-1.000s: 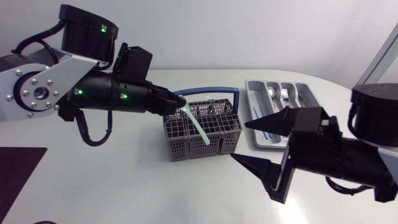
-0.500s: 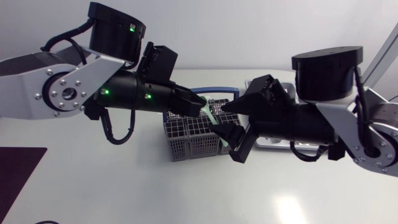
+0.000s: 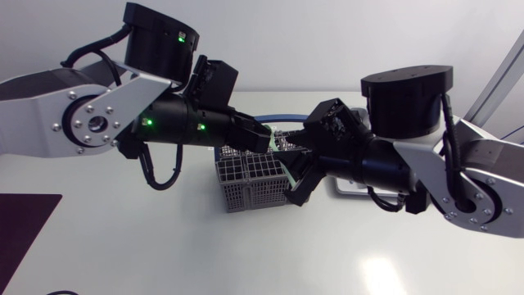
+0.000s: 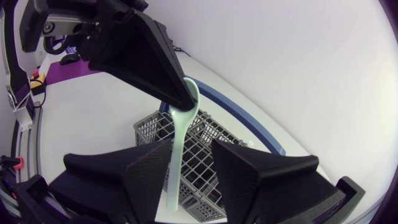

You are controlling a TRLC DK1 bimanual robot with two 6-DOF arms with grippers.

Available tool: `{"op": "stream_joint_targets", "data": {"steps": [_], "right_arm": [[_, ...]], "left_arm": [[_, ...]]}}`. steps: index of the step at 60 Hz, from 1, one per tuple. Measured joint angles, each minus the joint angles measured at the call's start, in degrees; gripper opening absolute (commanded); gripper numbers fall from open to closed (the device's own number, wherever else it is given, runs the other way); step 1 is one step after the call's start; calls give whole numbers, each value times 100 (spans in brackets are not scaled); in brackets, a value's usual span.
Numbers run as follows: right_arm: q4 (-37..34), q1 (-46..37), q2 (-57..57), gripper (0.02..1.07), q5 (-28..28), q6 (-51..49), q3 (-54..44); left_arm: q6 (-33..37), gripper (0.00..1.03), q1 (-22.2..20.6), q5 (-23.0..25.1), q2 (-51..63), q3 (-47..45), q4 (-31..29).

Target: Unload the cutlery basket into the drawer organizer.

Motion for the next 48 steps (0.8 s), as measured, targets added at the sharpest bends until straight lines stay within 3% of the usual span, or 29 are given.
{"op": "stream_joint_targets", "data": {"steps": [16, 28, 48], "right_arm": [[87, 160, 203, 37, 210, 24, 0], [181, 260, 260, 11, 295, 26, 0], [240, 264, 260, 8, 400, 125, 0]], "left_arm": [[-35, 12, 0, 0, 0, 0, 0], [-57, 12, 0, 0, 2, 0, 2], [-101, 13, 0, -22, 7, 0, 24]]}}
